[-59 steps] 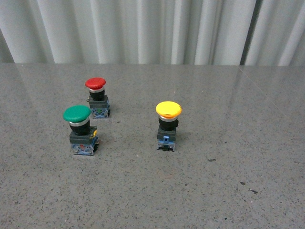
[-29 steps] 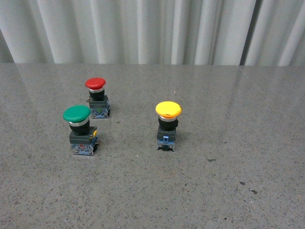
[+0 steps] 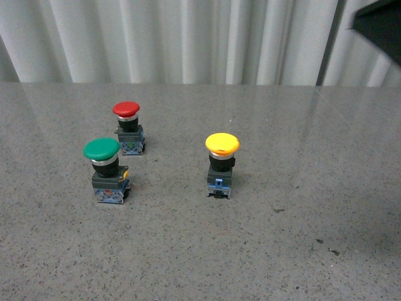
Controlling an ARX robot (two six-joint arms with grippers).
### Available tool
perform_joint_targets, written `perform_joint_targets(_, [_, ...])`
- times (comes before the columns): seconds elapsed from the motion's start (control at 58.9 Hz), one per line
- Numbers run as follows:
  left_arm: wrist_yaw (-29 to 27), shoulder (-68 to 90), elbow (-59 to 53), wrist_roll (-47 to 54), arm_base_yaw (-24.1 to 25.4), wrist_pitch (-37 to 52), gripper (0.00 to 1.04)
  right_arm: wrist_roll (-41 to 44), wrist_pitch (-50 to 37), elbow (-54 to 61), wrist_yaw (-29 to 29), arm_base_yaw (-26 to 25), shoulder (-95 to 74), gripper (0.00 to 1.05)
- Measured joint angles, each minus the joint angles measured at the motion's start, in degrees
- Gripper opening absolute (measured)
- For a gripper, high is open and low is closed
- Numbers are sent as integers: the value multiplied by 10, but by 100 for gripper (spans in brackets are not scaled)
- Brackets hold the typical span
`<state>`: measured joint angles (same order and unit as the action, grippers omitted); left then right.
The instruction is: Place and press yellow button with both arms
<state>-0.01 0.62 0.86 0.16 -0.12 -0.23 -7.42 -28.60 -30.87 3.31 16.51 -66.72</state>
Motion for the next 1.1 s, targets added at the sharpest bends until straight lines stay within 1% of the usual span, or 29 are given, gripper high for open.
perform_joint_targets(0.017, [0,0,0,0,0,0,98,0,-2,-20,0,12,-30,98])
perform_joint_targets(0.136, [0,0,0,0,0,0,98,-1,-1,-90,0,47,-125,98])
perform_joint_targets(0.272, [0,0,0,0,0,0,98,-3,6,-139,-3,72,-196,98])
perform_joint_targets(0.39, [0,0,0,0,0,0,98,-3,16,-157,-6,85,-228,98])
perform_joint_targets(0.424, [0,0,0,0,0,0,98,-3,18,-161,-7,88,-235,97])
perform_joint_targets(0.509, [0,0,0,0,0,0,98,-3,22,-167,-9,94,-245,86])
perform_joint_targets(0.577, [0,0,0,0,0,0,98,-2,23,-170,-11,99,-252,75])
perform_joint_targets(0.628, [0,0,0,0,0,0,98,-2,25,-171,-12,101,-252,69])
perform_joint_targets(0.662, [0,0,0,0,0,0,98,-2,26,-172,-13,103,-254,64])
perform_joint_targets(0.713, [0,0,0,0,0,0,98,0,26,-172,-14,110,-258,53])
perform_joint_targets(0.747, [0,0,0,0,0,0,98,0,26,-172,-14,111,-258,49])
perform_joint_targets(0.798, [0,0,0,0,0,0,98,0,28,-172,-14,116,-261,40])
perform_joint_targets(0.9, [0,0,0,0,0,0,98,1,28,-172,-14,122,-264,27])
perform_joint_targets(0.967, [0,0,0,0,0,0,98,3,28,-173,-14,128,-269,14])
perform_joint_targets(1.001, [0,0,0,0,0,0,98,4,28,-173,-14,130,-270,11])
perform_joint_targets(1.018, [0,0,0,0,0,0,98,4,28,-173,-14,132,-272,7])
perform_joint_targets(1.069, [0,0,0,0,0,0,98,5,27,-173,-14,132,-275,2])
perform_joint_targets(1.103, [0,0,0,0,0,0,98,6,24,-173,-14,132,-279,2])
